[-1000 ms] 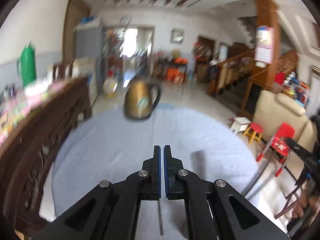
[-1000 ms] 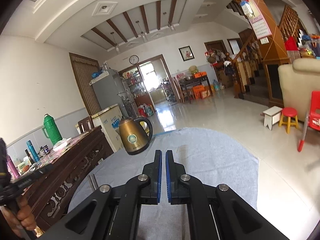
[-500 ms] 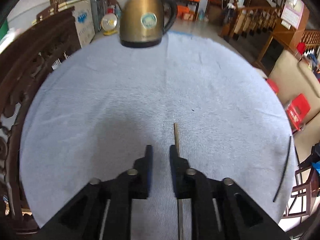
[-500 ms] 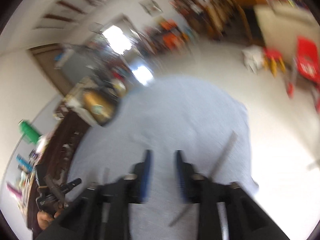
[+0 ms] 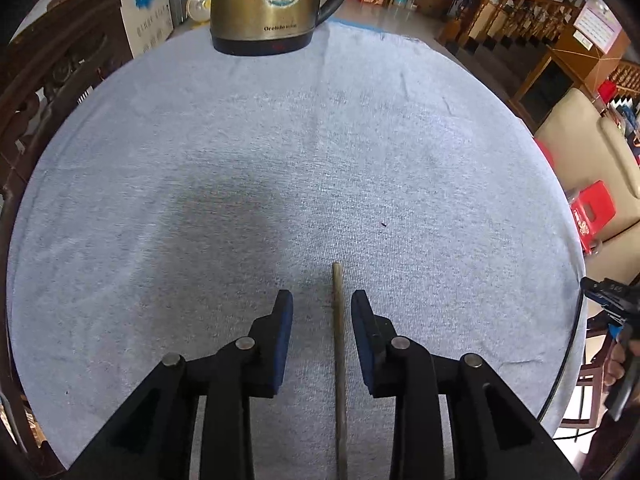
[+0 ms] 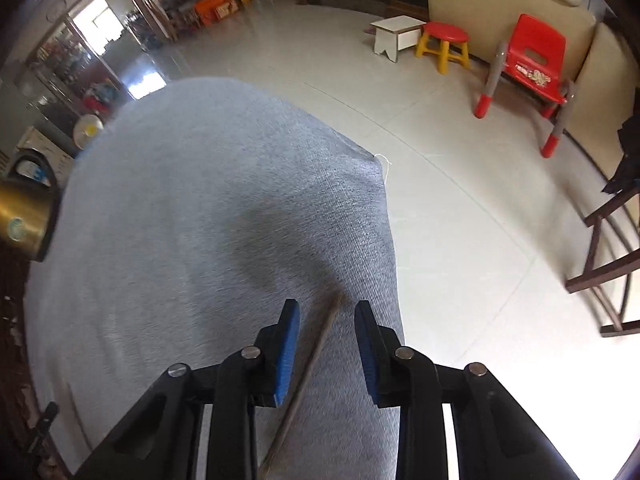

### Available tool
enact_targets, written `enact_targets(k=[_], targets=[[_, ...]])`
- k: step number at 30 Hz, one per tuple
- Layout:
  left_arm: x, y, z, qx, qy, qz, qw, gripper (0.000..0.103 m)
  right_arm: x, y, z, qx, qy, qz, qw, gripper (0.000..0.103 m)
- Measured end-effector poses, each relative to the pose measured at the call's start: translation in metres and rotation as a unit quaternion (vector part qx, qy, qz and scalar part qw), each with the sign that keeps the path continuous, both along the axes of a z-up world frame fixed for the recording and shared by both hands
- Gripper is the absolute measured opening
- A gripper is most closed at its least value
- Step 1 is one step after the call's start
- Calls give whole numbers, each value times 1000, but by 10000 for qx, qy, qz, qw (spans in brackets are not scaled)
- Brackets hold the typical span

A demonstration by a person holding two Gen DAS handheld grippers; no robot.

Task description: Organize utensils

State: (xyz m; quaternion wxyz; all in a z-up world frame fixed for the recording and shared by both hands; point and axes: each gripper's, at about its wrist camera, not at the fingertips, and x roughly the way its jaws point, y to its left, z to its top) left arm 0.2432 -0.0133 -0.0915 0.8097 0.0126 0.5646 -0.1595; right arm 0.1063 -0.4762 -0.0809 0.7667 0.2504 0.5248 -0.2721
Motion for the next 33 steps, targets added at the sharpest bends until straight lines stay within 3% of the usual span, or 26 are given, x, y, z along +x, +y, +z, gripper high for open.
enact_targets(k=[5,9,13,14,17,20,26,33], targets=[[8,-16,-8,191,232,-26,9995,41,14,24,-2,-593,207,349,9974,10],[12,-27,-21,405,396,-20,9984,42,14,35,-6,-698,53,570,9959,7],[12,-33,-25,547,222,-28,9982,42,10,43,-9,-425,-398,761,9954,6],[12,-35,-25,582,182,-26,9981,40,10,45,-8,-319,-546,793,9948,6],[8,-37,-27,655,-19,-111,9978,6,10,54,0,-102,-985,861,9914,6],[7,-30,-25,480,-80,-82,9988,5,4,67,19,-26,-1438,994,9846,6],[-20,-4,28,54,-928,136,9956,5,-18,88,62,-40,-2324,1129,9660,6],[-85,22,104,-235,-2027,317,9785,5,-70,123,106,-471,-3258,1121,9376,6]])
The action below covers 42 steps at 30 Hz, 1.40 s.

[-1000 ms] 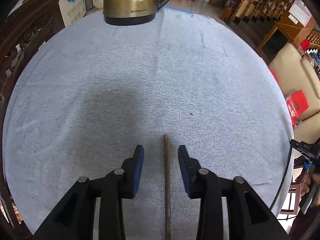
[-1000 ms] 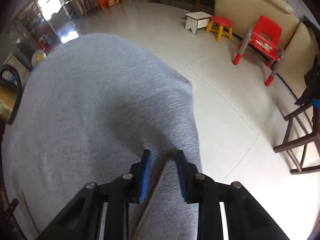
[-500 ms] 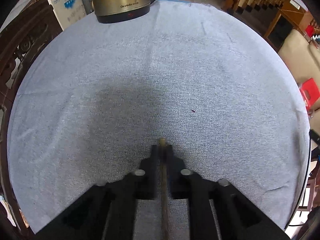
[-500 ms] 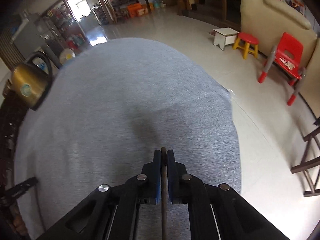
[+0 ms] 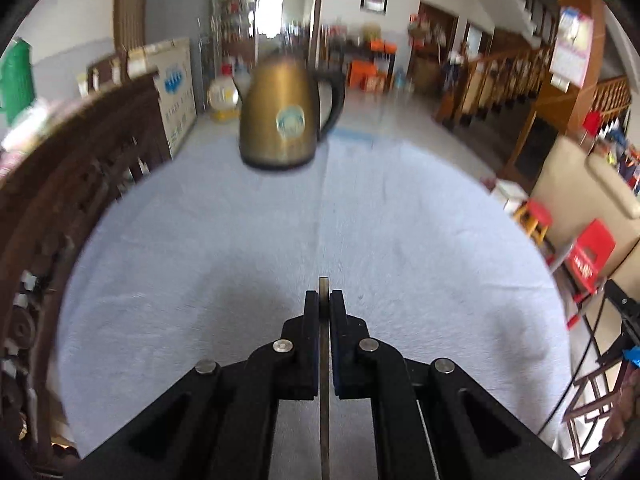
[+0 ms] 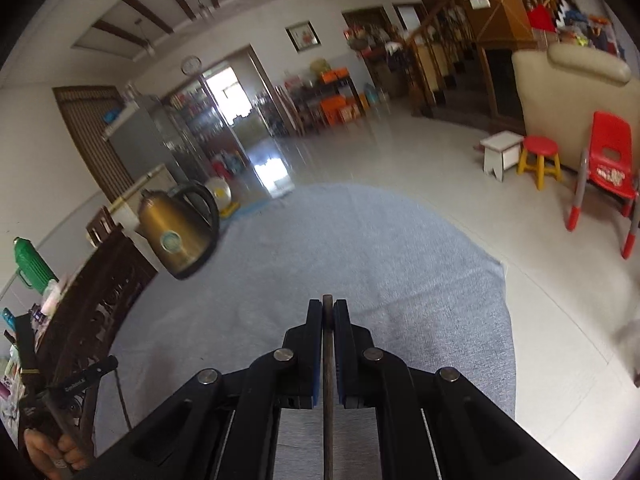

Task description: Organize utensils

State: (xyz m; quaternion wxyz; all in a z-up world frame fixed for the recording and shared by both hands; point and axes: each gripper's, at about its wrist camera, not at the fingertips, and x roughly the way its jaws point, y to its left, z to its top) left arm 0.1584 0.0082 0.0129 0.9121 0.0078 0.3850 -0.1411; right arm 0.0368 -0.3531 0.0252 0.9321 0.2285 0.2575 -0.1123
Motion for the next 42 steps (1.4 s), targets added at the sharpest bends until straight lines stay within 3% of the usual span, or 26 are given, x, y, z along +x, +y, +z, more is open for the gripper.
enact_targets(k=[4,13,24,42], targets=[[-47,8,27,-89,-676,66,9977,5,-36,13,22,-211,-483,-190,9984,6],[-109,12,59,-258,-1576,129,9871,5,-85,32,61,-412,-1100,-473,9920,6],[-152,27,110,-452,-2236,162,9735,5,-124,47,104,-556,-1627,-406,9843,6],[-207,28,155,-730,-2711,-59,9598,5,-158,76,133,-498,-2061,244,9770,6]])
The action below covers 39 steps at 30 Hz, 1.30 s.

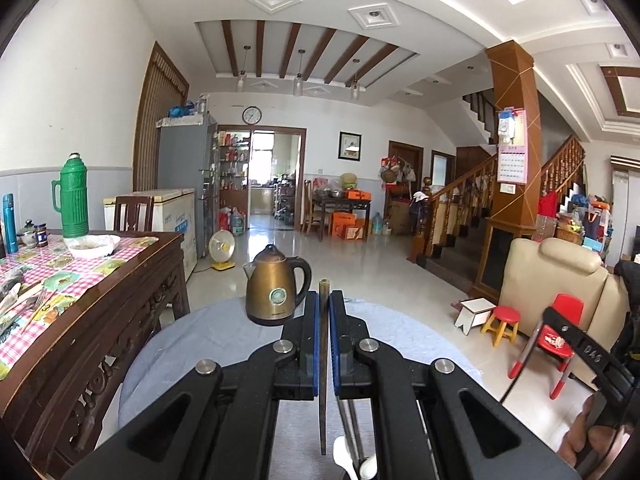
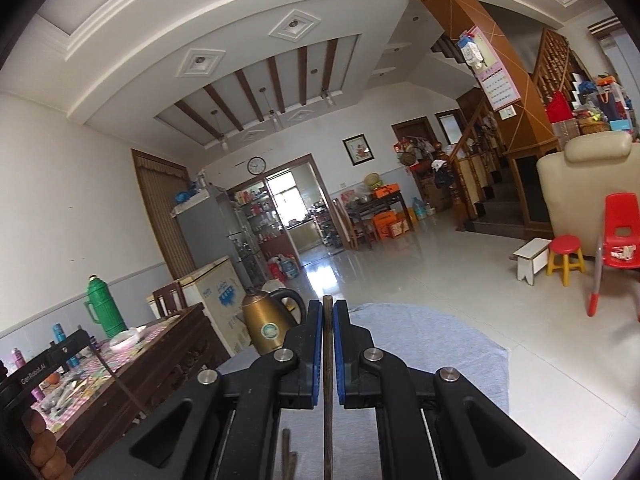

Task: Organize utensils
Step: 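Carry both chopsticks over the dark holder and lower them in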

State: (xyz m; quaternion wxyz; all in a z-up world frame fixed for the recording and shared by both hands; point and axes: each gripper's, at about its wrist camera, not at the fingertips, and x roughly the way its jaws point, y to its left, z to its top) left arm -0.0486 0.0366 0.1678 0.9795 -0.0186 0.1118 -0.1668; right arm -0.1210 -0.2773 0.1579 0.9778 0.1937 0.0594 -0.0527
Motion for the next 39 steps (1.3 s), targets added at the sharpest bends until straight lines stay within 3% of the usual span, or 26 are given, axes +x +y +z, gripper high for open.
enact_targets(k=[7,24,39], targets=[[-17,-4,4,-31,-59,-208,9998,5,-9,10,1,81,-97,241,9996,6],[-22,-9,-14,-50,346,-434,9984,5,4,67,-5,-177,-122,641,9977,6],[-19,-15,-23,10,604,-434,9972,5,7,69,-17,-201,-36,621,9979,6]])
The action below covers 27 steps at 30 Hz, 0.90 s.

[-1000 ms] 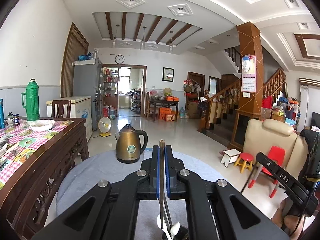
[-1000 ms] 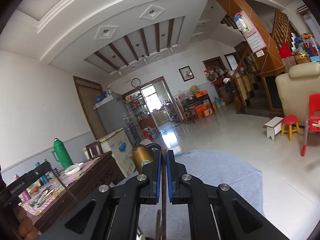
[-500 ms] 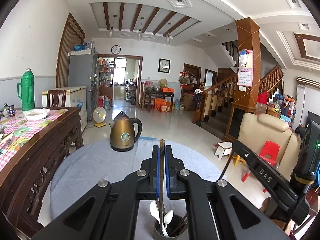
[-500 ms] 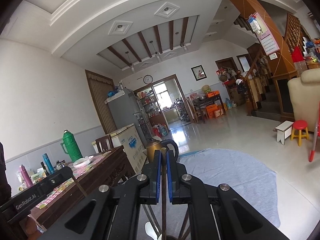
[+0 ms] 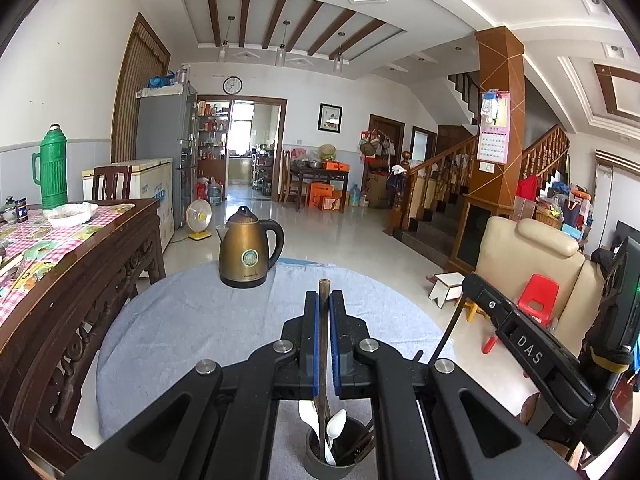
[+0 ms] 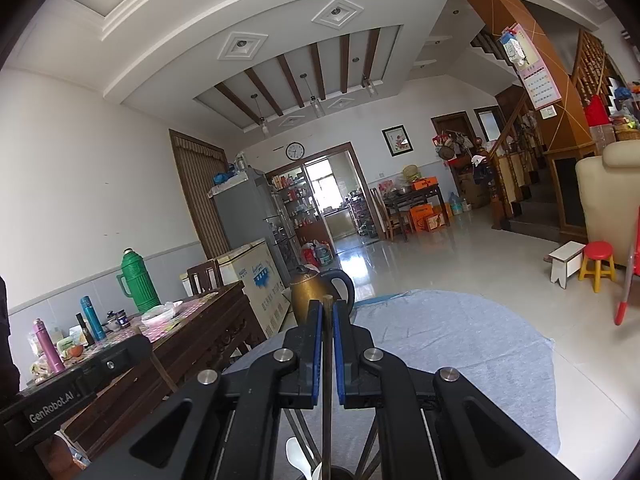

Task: Organize utensils
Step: 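Carry both chopsticks over the dark holder and lower them in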

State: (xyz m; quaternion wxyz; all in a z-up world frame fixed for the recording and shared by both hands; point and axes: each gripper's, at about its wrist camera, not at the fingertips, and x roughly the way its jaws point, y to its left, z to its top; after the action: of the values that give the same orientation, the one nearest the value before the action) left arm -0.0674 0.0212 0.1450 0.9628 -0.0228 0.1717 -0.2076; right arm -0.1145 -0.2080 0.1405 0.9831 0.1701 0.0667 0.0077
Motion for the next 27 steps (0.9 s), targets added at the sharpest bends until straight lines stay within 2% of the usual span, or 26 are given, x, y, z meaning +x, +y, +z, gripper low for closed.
enact_targets(k=[8,27], targets=[[1,-4,-3,68,106,-38,9999,5,5,-2,-1,36,-101,-151,9998,6],[8,-10,-10,234,331,38,9992,5,12,4,-11,-83,124,8,9999,6]])
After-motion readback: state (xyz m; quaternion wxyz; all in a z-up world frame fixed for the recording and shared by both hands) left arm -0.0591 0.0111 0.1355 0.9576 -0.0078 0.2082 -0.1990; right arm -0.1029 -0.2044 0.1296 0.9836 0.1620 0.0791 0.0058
